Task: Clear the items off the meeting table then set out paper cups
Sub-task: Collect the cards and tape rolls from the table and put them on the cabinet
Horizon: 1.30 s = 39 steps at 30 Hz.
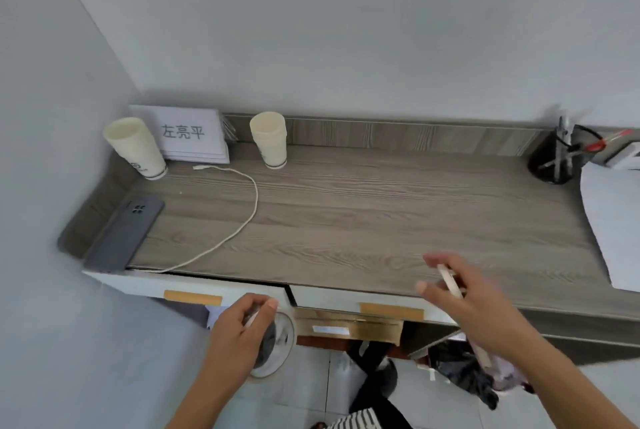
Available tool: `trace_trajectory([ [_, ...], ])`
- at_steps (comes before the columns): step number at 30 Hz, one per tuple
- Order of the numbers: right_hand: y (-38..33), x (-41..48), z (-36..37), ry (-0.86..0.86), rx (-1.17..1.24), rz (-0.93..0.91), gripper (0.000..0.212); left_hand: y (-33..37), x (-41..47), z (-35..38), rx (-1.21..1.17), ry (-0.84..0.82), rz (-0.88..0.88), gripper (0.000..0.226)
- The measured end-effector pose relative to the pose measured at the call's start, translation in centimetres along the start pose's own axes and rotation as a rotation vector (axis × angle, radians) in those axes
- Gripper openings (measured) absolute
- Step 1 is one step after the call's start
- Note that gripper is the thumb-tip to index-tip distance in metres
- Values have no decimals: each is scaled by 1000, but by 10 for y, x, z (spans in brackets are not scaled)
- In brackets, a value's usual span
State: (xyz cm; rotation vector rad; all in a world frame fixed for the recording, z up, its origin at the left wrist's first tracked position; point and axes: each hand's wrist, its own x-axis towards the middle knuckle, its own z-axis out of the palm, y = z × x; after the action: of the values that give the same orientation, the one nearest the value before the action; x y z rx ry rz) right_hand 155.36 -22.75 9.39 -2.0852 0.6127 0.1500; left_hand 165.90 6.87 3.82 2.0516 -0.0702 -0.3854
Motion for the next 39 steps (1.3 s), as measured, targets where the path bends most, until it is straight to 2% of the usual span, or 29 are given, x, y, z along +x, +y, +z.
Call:
trace_trajectory([
  [4,-17,106,-23,57,-129,-107,62,14,29,9,-32,100,-59,15],
  [9,-51,248,-9,-10,-577,-334,70,32,64,22,-2,202,-97,13],
  [13,-65,318,19,-68,-772,-457,74,43,73,30,2,230,-124,13],
  [16,-69,345,27,-111,-819,-496,85,52,89,28,-7,230,-133,13],
  [19,-54,338,21,-59,-763,-530,86,55,109,18,-24,220,-136,12],
  [22,-17,318,14,161,-694,-537,57,57,134,9,-31,178,-150,14],
  [25,6,320,10,180,-681,-549,33,61,161,9,-125,141,-178,17],
  [30,-11,330,16,114,-596,-472,32,85,201,28,-374,12,-249,12],
  [33,-24,313,15,181,-538,-416,34,104,221,43,-471,-77,-316,22],
  [35,-37,289,11,140,-277,-325,32,116,226,52,-535,-144,-316,28],
  [37,-50,263,12,-65,71,-192,26,126,226,66,-559,-210,-298,31],
  [39,-52,246,19,-166,310,-132,20,133,225,82,-569,-268,-302,35],
])
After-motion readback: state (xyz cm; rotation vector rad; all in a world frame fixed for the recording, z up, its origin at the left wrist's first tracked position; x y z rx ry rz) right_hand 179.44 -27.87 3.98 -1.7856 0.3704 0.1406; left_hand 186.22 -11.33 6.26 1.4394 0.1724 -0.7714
